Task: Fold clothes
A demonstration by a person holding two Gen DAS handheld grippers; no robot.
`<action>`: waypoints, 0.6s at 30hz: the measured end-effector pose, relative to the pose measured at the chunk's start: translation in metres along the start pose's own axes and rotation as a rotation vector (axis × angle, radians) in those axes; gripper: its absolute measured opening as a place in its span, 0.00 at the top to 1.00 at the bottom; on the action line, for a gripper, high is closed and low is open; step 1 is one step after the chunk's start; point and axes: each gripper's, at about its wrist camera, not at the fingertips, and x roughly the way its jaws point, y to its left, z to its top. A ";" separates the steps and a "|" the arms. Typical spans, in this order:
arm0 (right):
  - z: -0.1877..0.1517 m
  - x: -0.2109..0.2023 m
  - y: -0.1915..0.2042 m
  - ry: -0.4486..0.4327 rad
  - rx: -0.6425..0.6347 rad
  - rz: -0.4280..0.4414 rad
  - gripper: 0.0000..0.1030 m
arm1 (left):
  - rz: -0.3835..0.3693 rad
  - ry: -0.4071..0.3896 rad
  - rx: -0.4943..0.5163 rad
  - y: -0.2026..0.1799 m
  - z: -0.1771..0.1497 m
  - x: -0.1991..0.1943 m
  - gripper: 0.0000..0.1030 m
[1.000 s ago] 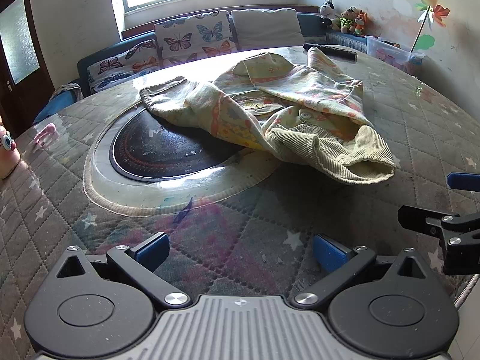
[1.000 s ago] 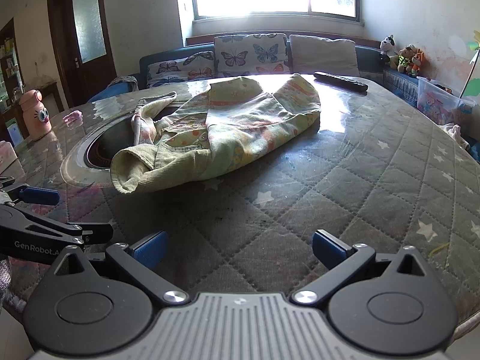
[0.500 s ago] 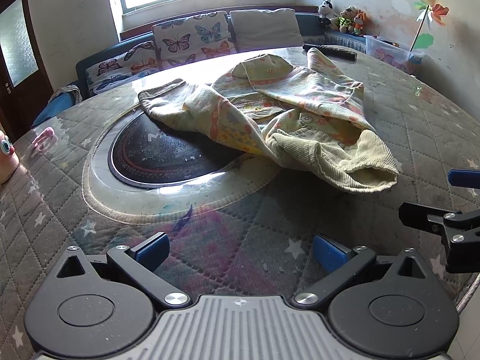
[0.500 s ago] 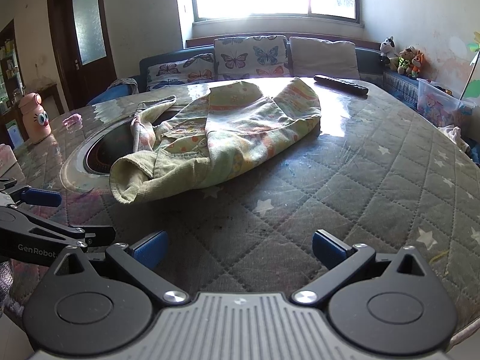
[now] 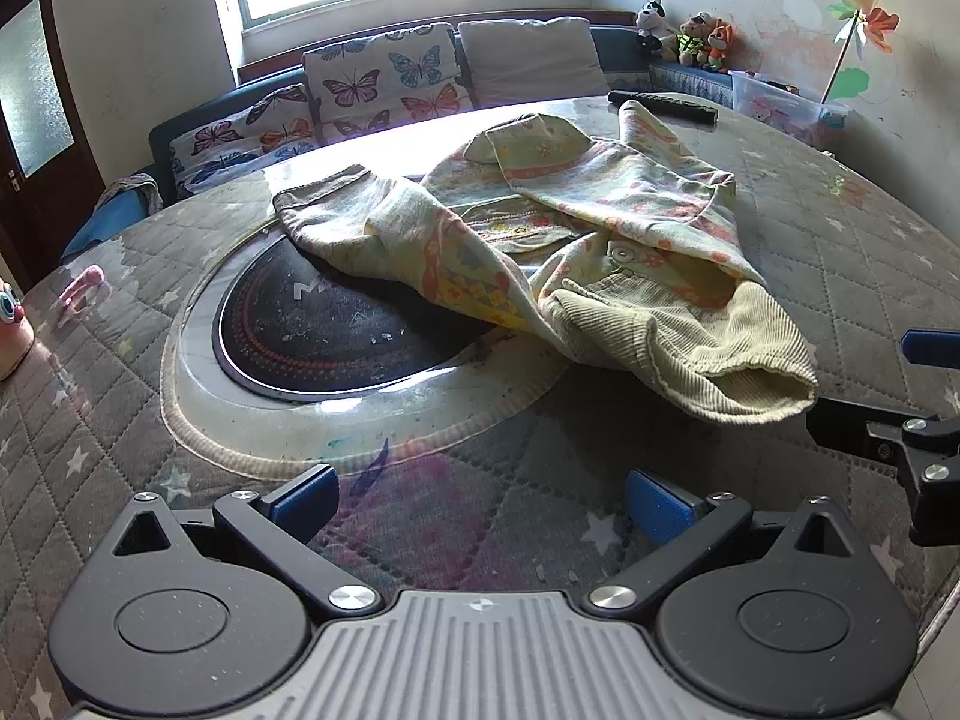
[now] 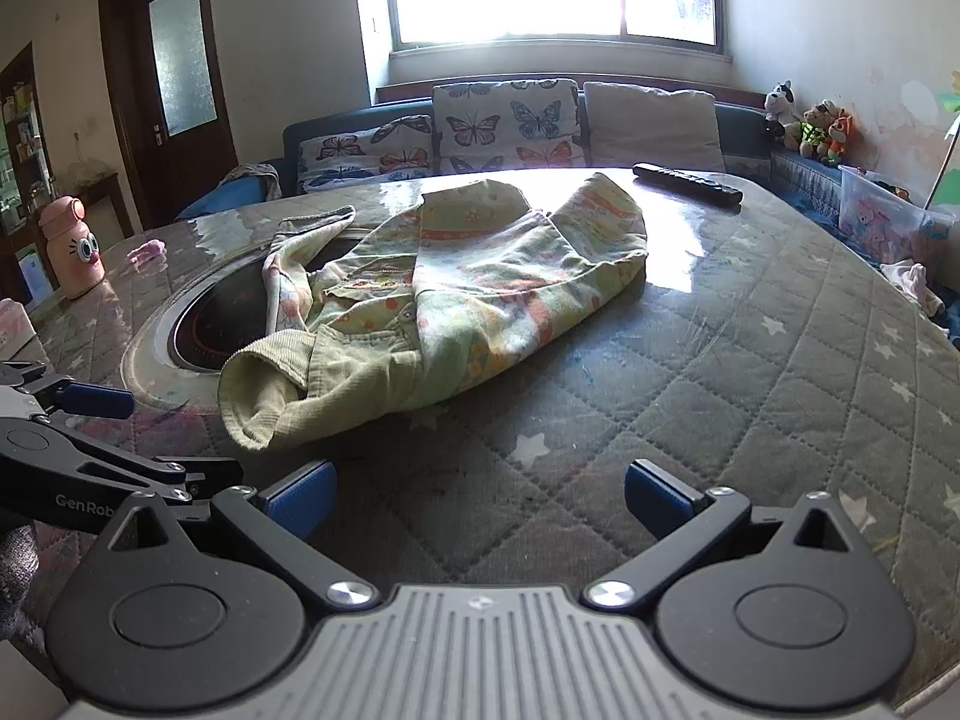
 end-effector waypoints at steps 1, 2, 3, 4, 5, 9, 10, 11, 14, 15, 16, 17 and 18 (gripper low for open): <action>0.001 0.000 0.000 -0.002 -0.001 0.001 0.00 | 0.000 -0.001 0.001 0.000 0.001 0.000 0.00; 0.002 0.000 0.000 -0.002 -0.003 0.003 0.00 | 0.000 -0.002 0.001 0.001 0.002 0.001 0.00; 0.004 0.000 0.000 -0.003 -0.004 0.006 0.00 | 0.000 -0.003 0.001 0.001 0.003 0.001 0.00; 0.005 0.000 0.000 -0.003 -0.006 0.010 0.00 | 0.000 -0.004 0.002 0.002 0.004 0.001 0.00; 0.006 0.000 0.000 -0.004 -0.007 0.014 0.00 | 0.002 -0.006 0.002 0.002 0.005 0.002 0.00; 0.014 -0.004 0.000 -0.011 -0.009 0.042 0.00 | 0.010 -0.011 0.005 0.005 0.011 0.004 0.00; 0.016 -0.005 0.000 -0.014 -0.012 0.046 0.00 | 0.012 -0.012 0.005 0.006 0.013 0.005 0.00; 0.018 -0.006 0.000 -0.018 -0.014 0.051 0.00 | 0.015 -0.013 0.005 0.007 0.015 0.005 0.00; 0.027 -0.009 -0.001 -0.030 -0.020 0.069 0.00 | 0.025 -0.018 0.005 0.012 0.020 0.008 0.00; 0.030 -0.010 -0.001 -0.034 -0.022 0.075 0.00 | 0.030 -0.021 0.001 0.015 0.022 0.008 0.00; 0.033 -0.011 -0.001 -0.038 -0.023 0.081 0.00 | 0.036 -0.025 -0.005 0.018 0.025 0.008 0.00; 0.036 -0.011 -0.002 -0.043 -0.023 0.085 0.00 | 0.042 -0.029 -0.011 0.022 0.028 0.008 0.00; 0.039 -0.012 -0.002 -0.048 -0.022 0.090 0.00 | 0.048 -0.033 -0.017 0.025 0.030 0.008 0.00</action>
